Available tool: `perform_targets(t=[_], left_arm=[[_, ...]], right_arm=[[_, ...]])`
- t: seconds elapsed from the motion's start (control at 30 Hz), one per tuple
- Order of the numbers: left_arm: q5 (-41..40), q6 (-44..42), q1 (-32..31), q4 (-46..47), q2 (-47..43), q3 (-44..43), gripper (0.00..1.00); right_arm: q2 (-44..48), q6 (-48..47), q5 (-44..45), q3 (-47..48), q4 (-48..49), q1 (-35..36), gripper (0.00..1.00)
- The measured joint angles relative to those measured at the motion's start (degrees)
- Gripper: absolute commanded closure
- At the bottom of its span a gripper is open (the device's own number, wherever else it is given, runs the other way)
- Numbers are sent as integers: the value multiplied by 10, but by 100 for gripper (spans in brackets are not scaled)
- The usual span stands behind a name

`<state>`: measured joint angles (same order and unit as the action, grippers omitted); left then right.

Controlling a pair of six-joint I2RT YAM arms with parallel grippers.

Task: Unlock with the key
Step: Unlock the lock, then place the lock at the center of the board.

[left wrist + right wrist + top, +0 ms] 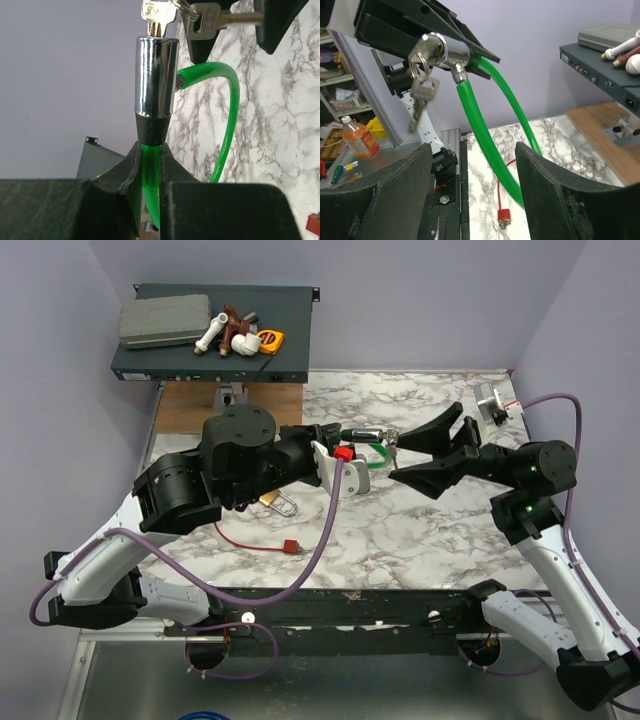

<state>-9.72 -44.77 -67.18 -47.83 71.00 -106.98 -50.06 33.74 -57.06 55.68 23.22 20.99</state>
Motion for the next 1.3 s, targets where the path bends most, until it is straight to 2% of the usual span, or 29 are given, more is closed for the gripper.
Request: perform_targets(t=[0.2,0.37,0.47,0.67,0.77,0.83,0.93,1.13,1.3], left_arm=[[17,24,0,-25,31,-40,100],[26,41,1,-36,48,-63,100],[31,51,1,-44,58,-79,100],[57,87,33,-76,90,-130,100],[121,128,85,-112,123,-181,100],[131,142,112,-118,127,-180,100],[127,159,161,-86,85,-125,100],[134,170,160,-61,0,-21,100],[127,168,161,-55,38,22,100]], right_arm=[[-7,-8,0,2,32,0,48],[-13,-8,2,2,56,0,74],[-12,-15,6,0,57,0,98],[19,-75,37,-19,18,3,99],[42,-96,70,-45,7,4,99],[56,-99,78,-74,-9,3,99],[68,-102,85,-115,-45,2,99],[52,-97,132,-125,-113,2,99],[15,-70,209,-122,-152,2,99]])
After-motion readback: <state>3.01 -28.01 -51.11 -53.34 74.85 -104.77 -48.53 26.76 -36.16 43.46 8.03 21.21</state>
